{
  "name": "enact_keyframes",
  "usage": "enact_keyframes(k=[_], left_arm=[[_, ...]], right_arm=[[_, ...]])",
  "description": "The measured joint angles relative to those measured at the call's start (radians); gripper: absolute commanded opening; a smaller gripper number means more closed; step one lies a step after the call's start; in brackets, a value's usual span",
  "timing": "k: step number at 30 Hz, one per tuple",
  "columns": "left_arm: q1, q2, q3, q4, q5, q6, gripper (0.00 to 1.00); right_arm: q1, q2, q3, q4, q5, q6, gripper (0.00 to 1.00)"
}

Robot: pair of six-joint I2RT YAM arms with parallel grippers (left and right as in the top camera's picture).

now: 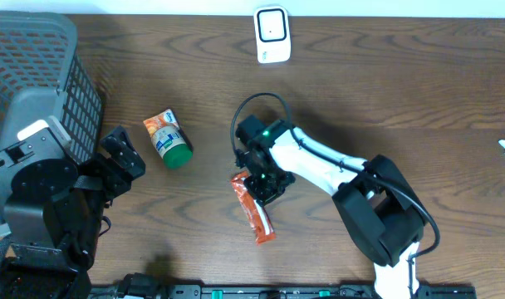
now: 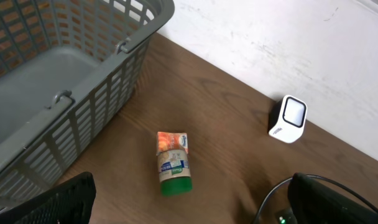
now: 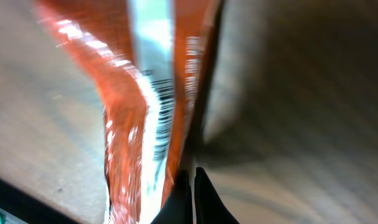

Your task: Scan the item barcode

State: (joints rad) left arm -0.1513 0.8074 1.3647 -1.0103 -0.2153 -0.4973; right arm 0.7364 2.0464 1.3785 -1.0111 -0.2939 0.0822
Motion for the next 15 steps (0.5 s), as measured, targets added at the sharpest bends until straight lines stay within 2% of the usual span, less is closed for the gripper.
enact_keyframes(k=[9,15], left_arm=[[0.0,0.0,0.0,-0.003,0.0,0.0,0.99],[0.0,0.0,0.0,-0.003,0.0,0.0,0.99]], right_arm=[[0.074,-0.115,0.0,0.045,-0.012,-0.02,0.01],[0.073,-0.124,0.0,0.069,0.004,-0.018,0.01]])
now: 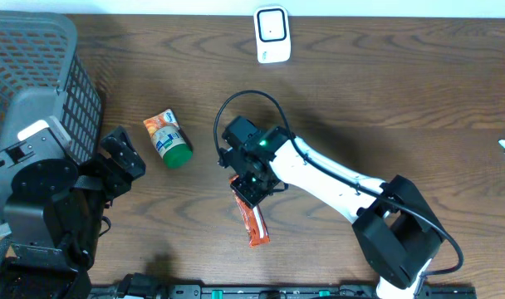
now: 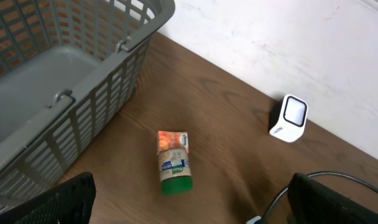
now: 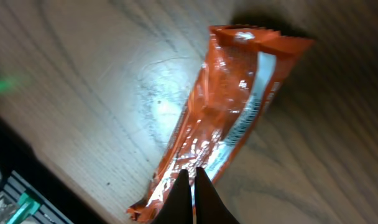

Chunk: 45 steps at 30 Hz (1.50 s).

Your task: Scan the item barcode

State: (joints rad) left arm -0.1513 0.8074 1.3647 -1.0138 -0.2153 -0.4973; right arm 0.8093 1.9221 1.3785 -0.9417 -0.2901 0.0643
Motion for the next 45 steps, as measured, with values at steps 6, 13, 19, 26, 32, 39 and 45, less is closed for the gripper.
enact_keyframes(k=[6,13,19,26,32,39,45], left_arm=[[0.0,0.0,0.0,-0.009,0.0,0.0,0.99],[0.0,0.0,0.0,-0.029,0.0,0.0,0.99],[0.0,0.0,0.0,-0.037,0.0,0.0,0.99],[0.0,0.0,0.0,-0.071,0.0,-0.013,0.99],[0.0,0.0,0.0,-0.08,0.0,-0.029,0.99],[0.0,0.0,0.0,-0.081,0.0,-0.03,0.99],[0.0,0.0,0.0,-0.081,0.0,-0.03,0.99]], right_arm=[[-0.029,0.0,0.0,0.022,0.03,0.007,0.01],[0.004,0.02,0.0,0.042,0.042,0.05,0.01],[0.056,0.109,0.0,0.069,0.047,0.09,0.01],[0.076,0.131,0.0,0.055,0.048,0.099,0.01],[0.088,0.13,0.067,-0.088,0.075,0.088,0.01],[0.005,0.099,0.199,-0.109,0.125,0.088,0.01],[-0.074,0.092,0.182,-0.081,0.143,0.089,0.01]])
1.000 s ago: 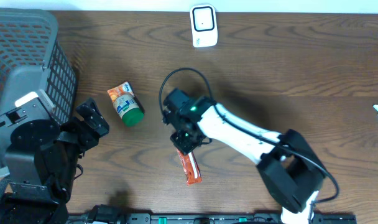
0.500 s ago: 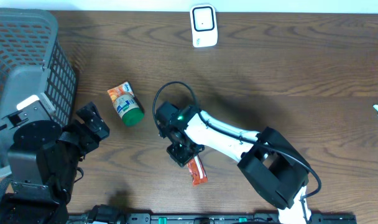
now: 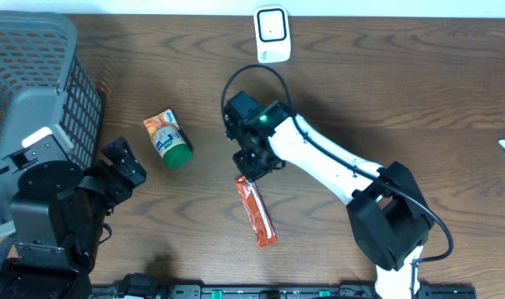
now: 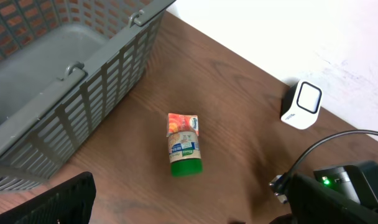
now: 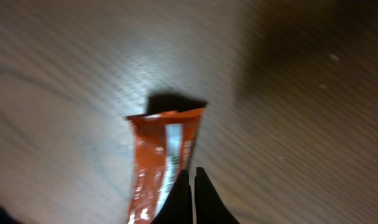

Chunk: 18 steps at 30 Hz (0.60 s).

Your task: Scan the item barcode

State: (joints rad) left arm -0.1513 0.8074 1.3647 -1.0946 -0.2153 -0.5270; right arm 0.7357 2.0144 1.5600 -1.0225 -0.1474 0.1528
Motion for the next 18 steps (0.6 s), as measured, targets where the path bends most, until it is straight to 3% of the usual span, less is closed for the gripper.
enact_keyframes(k=[18], left_arm=[[0.0,0.0,0.0,-0.027,0.0,0.0,0.99]], right_arm=[[0.117,0.072,-0.072,0.063,-0.035,0.0,0.01]])
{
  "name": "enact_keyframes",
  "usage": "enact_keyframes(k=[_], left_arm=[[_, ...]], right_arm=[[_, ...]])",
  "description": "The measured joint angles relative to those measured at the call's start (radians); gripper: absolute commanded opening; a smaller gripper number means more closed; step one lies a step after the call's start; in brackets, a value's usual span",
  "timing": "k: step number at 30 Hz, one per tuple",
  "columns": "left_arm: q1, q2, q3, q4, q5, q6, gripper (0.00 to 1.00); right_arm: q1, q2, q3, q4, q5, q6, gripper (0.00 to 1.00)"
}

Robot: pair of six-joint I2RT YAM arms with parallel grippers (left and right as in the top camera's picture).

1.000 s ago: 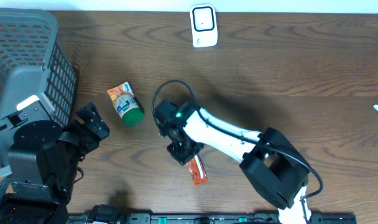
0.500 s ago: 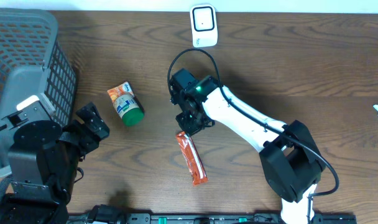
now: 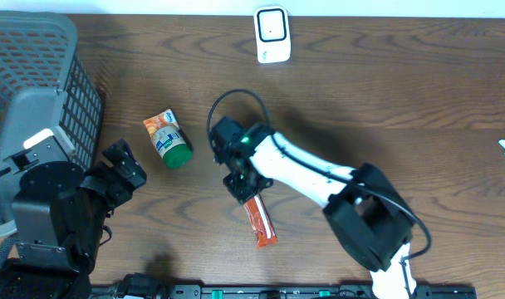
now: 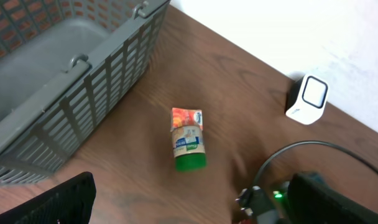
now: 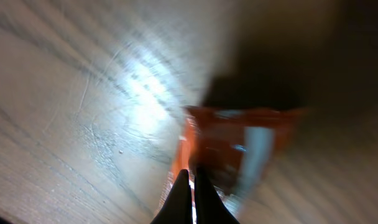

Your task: Scan the item barcode

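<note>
An orange snack wrapper [image 3: 261,223] lies flat on the wooden table, blurred in the right wrist view [image 5: 242,149]. My right gripper [image 3: 241,188] is shut, its tips low over the wrapper's upper left end; the thin black fingertips [image 5: 184,193] are pressed together. I cannot tell whether they touch the wrapper. The white barcode scanner [image 3: 272,35] stands at the table's far edge, and shows in the left wrist view too [image 4: 310,98]. My left gripper [image 3: 121,173] is open near the basket and holds nothing.
A green-capped bottle with an orange label [image 3: 168,139] lies on its side left of the right arm. A grey wire basket [image 3: 36,75] fills the far left corner. A white object pokes in at the right edge.
My right gripper has moved from just beyond the wrapper's far end to a spot lower and further left, over its upper left end. The wrapper lies about where it did. The left gripper has barely shifted.
My right gripper was shut with its tips at the wrapper's upper part. Then it was slightly further left and the wrapper had shifted a little. Later it was clear of the wrapper on the far side. Now it is back over the wrapper's upper end, still shut.
</note>
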State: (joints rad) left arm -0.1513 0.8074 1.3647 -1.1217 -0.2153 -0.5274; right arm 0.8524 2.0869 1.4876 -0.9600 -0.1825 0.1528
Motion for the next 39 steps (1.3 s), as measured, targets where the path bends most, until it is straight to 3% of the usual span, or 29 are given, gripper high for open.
enact_keyframes(k=[11,23,39], left_arm=[[0.0,0.0,0.0,-0.024,0.0,0.0,0.99],[0.0,0.0,0.0,-0.024,0.0,0.0,0.99],[0.0,0.0,0.0,-0.041,0.0,0.0,0.99]], right_arm=[[0.037,0.017,0.023,-0.069,-0.003,0.001,0.01],[-0.101,-0.069,0.055,-0.079,0.016,0.003,0.01],[-0.05,-0.012,-0.027,-0.022,-0.009,0.004,0.01]])
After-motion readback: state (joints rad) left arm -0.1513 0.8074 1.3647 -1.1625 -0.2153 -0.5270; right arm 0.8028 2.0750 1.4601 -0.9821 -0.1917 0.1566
